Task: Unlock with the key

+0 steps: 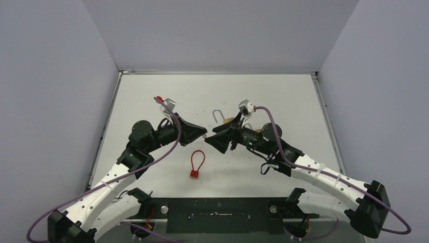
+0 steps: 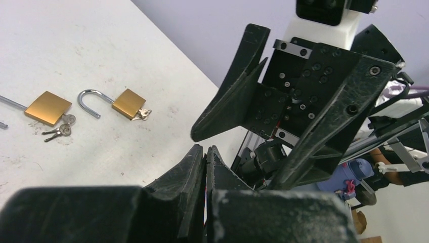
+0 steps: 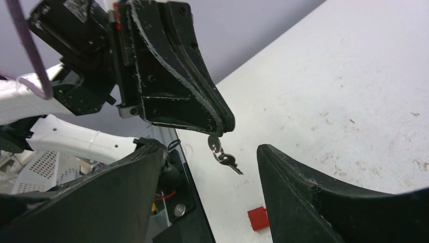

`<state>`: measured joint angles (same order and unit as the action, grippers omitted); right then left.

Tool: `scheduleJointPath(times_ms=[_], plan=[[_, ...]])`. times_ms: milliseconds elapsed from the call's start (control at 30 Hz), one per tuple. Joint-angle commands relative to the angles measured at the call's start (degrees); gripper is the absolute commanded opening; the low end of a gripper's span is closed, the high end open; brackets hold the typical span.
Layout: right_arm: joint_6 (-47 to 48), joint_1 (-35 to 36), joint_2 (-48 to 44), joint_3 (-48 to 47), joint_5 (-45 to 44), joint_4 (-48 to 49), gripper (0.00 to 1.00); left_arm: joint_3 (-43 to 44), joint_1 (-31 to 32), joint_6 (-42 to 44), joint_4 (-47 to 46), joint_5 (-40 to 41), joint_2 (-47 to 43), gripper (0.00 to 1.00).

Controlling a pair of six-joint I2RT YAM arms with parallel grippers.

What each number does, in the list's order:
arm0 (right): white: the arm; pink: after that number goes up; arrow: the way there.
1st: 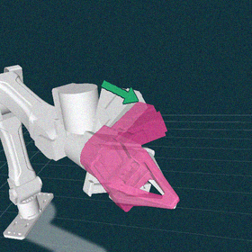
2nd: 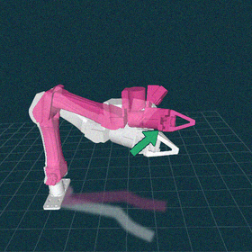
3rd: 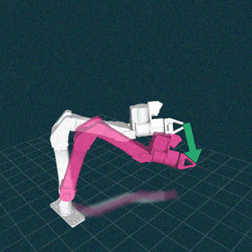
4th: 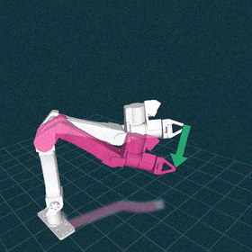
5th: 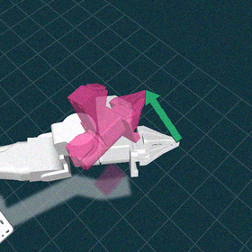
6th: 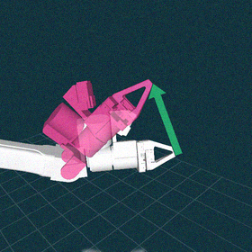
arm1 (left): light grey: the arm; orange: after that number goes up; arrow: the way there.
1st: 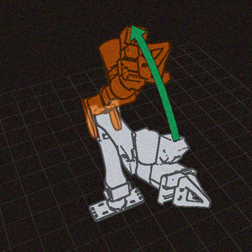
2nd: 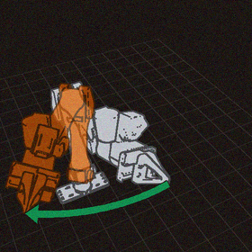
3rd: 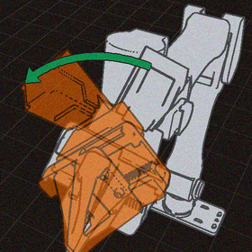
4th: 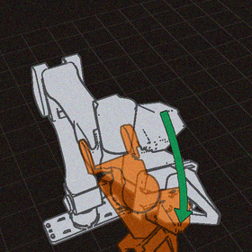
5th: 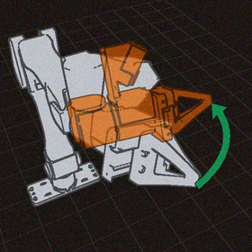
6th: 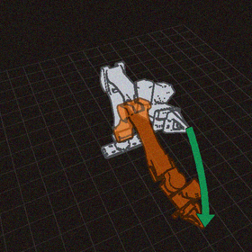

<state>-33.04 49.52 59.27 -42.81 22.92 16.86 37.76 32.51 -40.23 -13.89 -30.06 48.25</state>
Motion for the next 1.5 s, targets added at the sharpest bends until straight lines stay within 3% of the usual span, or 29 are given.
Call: scheduleJointPath(times_ms=[0, 133, 400, 633, 933, 1033, 1300, 1467], plan=[[-3.9, -0.2, -2.7, 2.6, -2.8, 14.9, 0.69, 1.2, -0.3, -2.8, -5.5, 2.6, -0.4, 0.00], [-6.3, -0.2, -0.7, 2.3, -1.8, 19.0, 0.66, 0.8, -0.3, -5.9, -8.6, 3.2, -0.9, 0.00], [-10.3, -0.2, 2.3, 2.4, -0.2, 24.5, 0.46, -0.1, -0.3, -8.7, -12.7, 3.2, -2.0, 0.00], [-13.7, -0.1, 3.8, 3.5, 0.2, 27.9, 0.47, -0.2, -0.3, -9.2, -14.2, 2.7, -2.4, 0.00], [-13.9, -0.2, 5.4, 1.9, 2.7, 28.9, 0.09, 0.1, -0.3, -9.8, -15.5, 2.1, -2.4, 0.00], [-14.2, -0.2, 5.6, 1.8, 3.1, 29.1, 0.09, 0.1, -0.3, -10.1, -15.9, 2.2, -2.5, 0.00], [-14.6, -0.2, 6.1, 1.7, 3.4, 29.3, 0.20, -0.1, -0.3, -11.2, -17.5, 2.5, -2.6, 0.00], [-14.8, -0.2, 5.9, 1.7, 3.2, 30.1, 0.01, -0.1, -0.3, -11.2, -17.6, 2.5, -2.6, 0.00]])
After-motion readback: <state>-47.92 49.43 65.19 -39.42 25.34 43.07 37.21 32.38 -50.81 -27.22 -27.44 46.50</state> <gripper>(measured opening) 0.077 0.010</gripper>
